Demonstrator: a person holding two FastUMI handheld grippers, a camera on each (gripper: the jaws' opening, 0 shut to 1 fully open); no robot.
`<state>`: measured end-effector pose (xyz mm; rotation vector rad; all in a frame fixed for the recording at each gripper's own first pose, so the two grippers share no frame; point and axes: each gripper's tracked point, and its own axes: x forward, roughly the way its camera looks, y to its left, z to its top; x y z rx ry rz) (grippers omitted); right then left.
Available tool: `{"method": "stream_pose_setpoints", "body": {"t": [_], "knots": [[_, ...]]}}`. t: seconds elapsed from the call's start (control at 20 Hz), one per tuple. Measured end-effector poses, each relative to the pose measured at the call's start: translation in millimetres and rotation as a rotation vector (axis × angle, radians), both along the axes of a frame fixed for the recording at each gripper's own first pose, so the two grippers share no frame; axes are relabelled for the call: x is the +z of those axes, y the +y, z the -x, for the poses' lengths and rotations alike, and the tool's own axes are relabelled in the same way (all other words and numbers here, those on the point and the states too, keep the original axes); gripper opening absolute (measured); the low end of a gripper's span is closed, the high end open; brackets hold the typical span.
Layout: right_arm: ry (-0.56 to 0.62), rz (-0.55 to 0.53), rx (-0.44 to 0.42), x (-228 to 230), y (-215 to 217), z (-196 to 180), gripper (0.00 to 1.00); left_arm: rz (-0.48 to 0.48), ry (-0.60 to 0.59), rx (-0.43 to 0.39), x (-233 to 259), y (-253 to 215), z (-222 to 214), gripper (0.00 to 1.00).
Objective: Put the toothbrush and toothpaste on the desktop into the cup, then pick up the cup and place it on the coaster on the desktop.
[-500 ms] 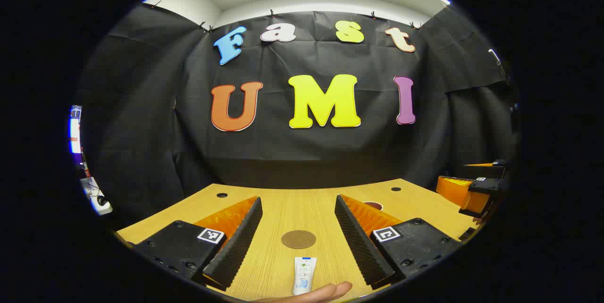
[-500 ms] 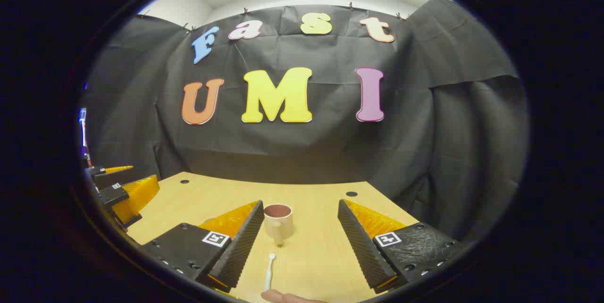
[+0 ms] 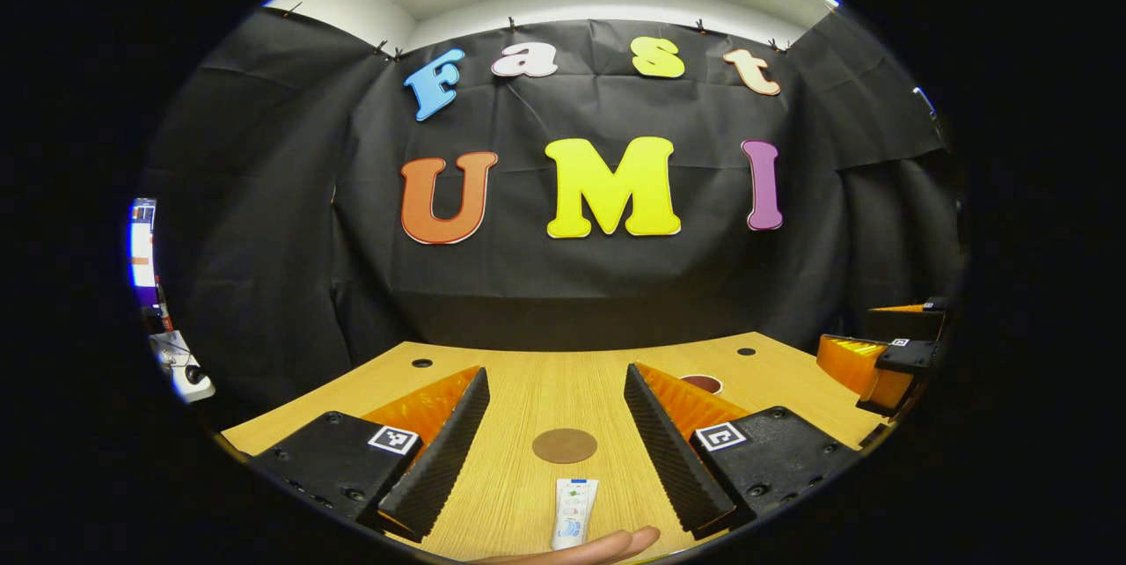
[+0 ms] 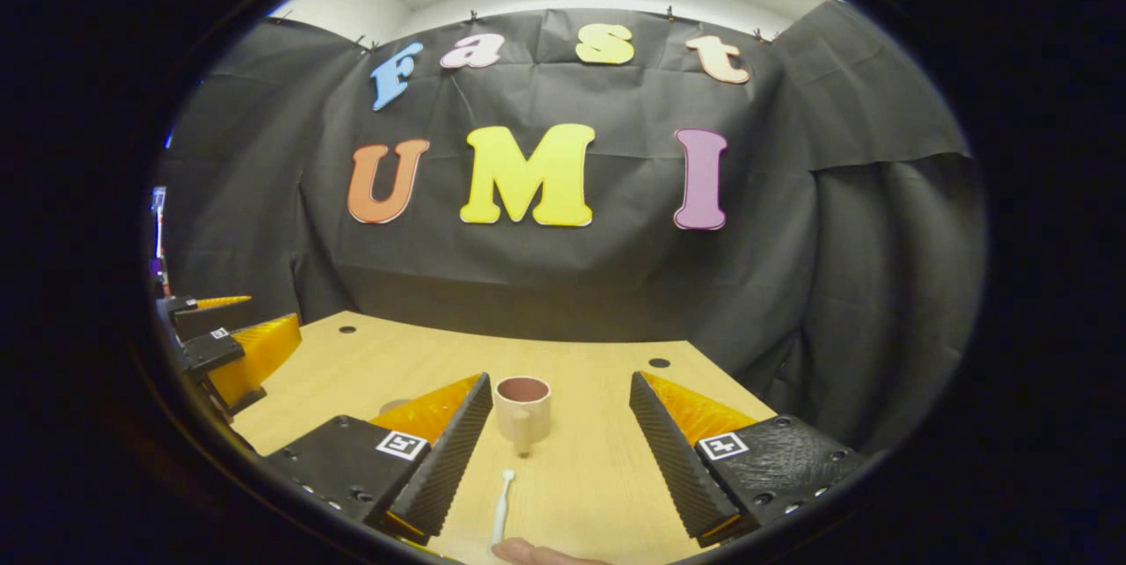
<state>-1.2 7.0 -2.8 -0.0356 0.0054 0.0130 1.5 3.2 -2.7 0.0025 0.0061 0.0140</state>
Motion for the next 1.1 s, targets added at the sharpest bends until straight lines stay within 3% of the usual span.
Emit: {"method": "stream_pose_setpoints", "body": {"t": [0.5, 0.85, 1.1], "knots": [[0.074, -0.023, -0.025, -31.2, -3.8, -14.4, 0.96, -0.016, 0.008, -0.007, -3.3, -2.1, -0.7, 0.98], [0.234, 0.015, 0.006, -94.7, 12.7, -29.1, 0.98, -0.024, 0.017, -0.02, -8.5, -6.5, -0.8, 0.98], [0.408, 0.037, 0.043, -160.0, 30.2, -28.8, 0.91, -0.028, 0.028, -0.028, -13.1, -6.9, -1.0, 0.98]]}}
